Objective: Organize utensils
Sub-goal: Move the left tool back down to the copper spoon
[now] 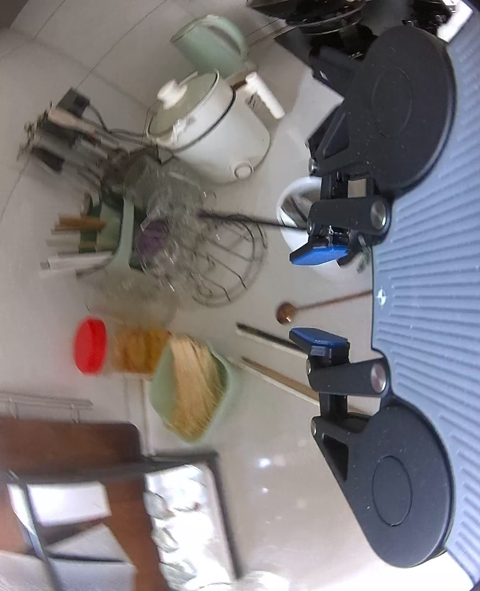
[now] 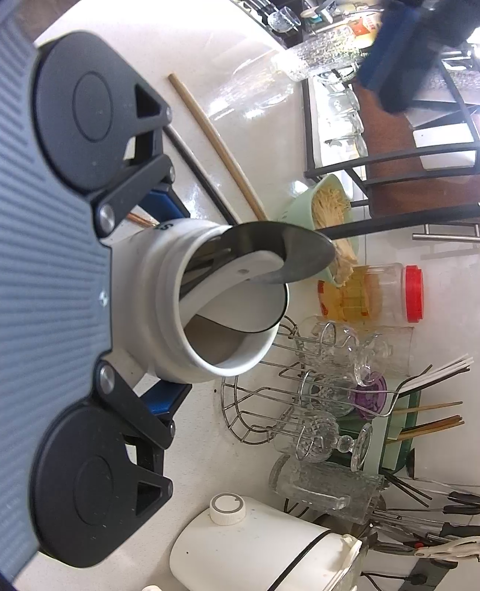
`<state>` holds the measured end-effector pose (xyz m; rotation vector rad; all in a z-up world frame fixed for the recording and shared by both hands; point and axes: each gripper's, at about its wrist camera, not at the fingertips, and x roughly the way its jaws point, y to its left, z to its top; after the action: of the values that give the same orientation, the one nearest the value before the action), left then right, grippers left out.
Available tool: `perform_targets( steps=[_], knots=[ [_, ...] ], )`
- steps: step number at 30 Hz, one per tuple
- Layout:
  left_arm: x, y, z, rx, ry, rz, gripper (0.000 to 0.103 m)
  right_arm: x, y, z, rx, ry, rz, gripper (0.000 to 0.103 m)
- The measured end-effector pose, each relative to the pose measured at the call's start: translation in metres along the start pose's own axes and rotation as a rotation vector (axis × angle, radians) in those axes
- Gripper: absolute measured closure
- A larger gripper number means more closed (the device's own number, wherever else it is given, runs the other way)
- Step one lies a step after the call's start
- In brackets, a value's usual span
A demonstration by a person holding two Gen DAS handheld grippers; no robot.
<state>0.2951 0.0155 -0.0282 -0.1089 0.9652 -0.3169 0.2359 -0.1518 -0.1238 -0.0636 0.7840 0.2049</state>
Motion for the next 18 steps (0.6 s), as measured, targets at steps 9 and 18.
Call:
perform_targets(
  steps=[9,18],
  knots=[
    [0.047,0.038,-0.035,-0.081,0.077,-0.010,0.061,0.000,0.000,0.001,0.006,0.017,-0.006,0.012],
    [0.109,0.051,-0.032,-0.139,0.092,-0.061,0.061,-0.006,-0.003,-0.002,0.006,0.042,-0.007,0.012]
  ],
)
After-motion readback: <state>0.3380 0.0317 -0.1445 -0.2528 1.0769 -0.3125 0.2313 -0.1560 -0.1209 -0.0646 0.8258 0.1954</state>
